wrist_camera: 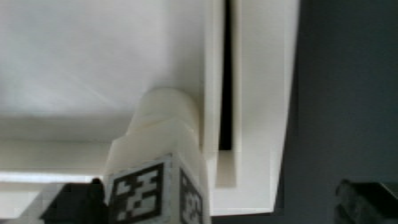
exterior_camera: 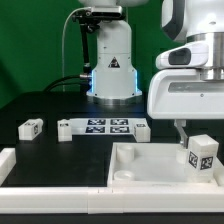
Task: Assemble one leg
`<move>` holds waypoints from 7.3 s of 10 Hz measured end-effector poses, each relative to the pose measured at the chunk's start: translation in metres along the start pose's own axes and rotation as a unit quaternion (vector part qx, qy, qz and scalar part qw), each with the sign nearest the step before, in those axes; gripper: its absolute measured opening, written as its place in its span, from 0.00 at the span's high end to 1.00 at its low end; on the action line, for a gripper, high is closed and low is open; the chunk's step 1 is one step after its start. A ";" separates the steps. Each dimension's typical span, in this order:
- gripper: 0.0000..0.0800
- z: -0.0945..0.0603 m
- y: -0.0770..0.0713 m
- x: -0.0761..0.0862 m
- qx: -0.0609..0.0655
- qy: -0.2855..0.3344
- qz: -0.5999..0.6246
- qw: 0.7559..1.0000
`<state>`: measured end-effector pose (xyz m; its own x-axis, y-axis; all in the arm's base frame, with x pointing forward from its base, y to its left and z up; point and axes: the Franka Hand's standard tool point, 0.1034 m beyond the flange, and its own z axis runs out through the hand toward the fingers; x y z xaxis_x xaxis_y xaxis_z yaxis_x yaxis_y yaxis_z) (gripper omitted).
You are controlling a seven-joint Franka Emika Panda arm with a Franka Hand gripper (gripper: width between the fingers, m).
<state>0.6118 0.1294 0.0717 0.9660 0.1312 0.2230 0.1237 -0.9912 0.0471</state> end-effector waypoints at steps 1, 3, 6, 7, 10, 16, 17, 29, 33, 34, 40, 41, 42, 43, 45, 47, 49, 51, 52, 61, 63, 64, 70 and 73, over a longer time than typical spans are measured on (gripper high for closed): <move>0.19 -0.001 0.010 0.002 -0.002 0.001 -0.037 0.999; 0.19 -0.001 0.019 0.003 -0.005 0.000 -0.133 0.991; 0.19 -0.001 0.013 0.002 -0.003 -0.006 -0.116 0.993; 0.19 -0.001 0.008 0.001 -0.002 -0.011 -0.111 0.994; 0.22 -0.001 0.009 0.001 -0.001 -0.012 -0.105 0.994; 0.63 -0.001 0.009 0.001 -0.002 -0.012 -0.083 0.996; 0.63 -0.001 0.010 0.001 -0.002 -0.012 -0.081 0.997; 0.63 -0.005 -0.002 0.001 0.013 -0.004 0.619 0.785; 0.30 -0.005 -0.001 0.001 0.013 -0.003 0.534 0.845; 0.22 -0.005 0.001 0.001 0.012 -0.001 0.476 0.879; 0.19 -0.004 0.000 -0.003 -0.004 -0.014 0.136 0.991; 0.19 -0.004 0.000 -0.004 -0.004 -0.017 0.097 0.995; 0.19 -0.005 0.001 -0.004 -0.008 -0.024 0.018 1.000; 0.19 -0.005 0.004 -0.003 -0.009 -0.029 -0.044 0.999; 0.19 -0.004 0.008 -0.002 -0.015 -0.030 -0.149 0.988; 0.19 -0.004 0.006 -0.002 -0.016 -0.031 -0.180 0.983; 0.34 -0.004 0.007 -0.002 -0.017 -0.031 -0.178 0.983; 0.52 -0.004 0.009 -0.002 -0.017 -0.031 -0.177 0.984; 0.62 -0.005 0.009 -0.001 -0.017 -0.030 -0.177 0.984; 0.63 -0.003 0.010 -0.004 -0.007 -0.005 0.212 0.977; 0.62 -0.002 0.015 -0.005 -0.010 -0.004 0.307 0.952; 0.62 -0.002 0.021 -0.007 -0.016 -0.002 0.367 0.930; 0.61 -0.002 0.038 -0.013 -0.045 0.008 0.502 0.864; 0.26 -0.002 0.038 -0.013 -0.045 0.008 0.502 0.864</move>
Offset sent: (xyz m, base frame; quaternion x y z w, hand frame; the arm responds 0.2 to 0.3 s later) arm 0.0028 -0.0007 0.0030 0.0002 -0.0191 -0.0669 0.9976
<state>0.6031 0.0903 0.0725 0.5733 -0.7922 0.2090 -0.7928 -0.6008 -0.1026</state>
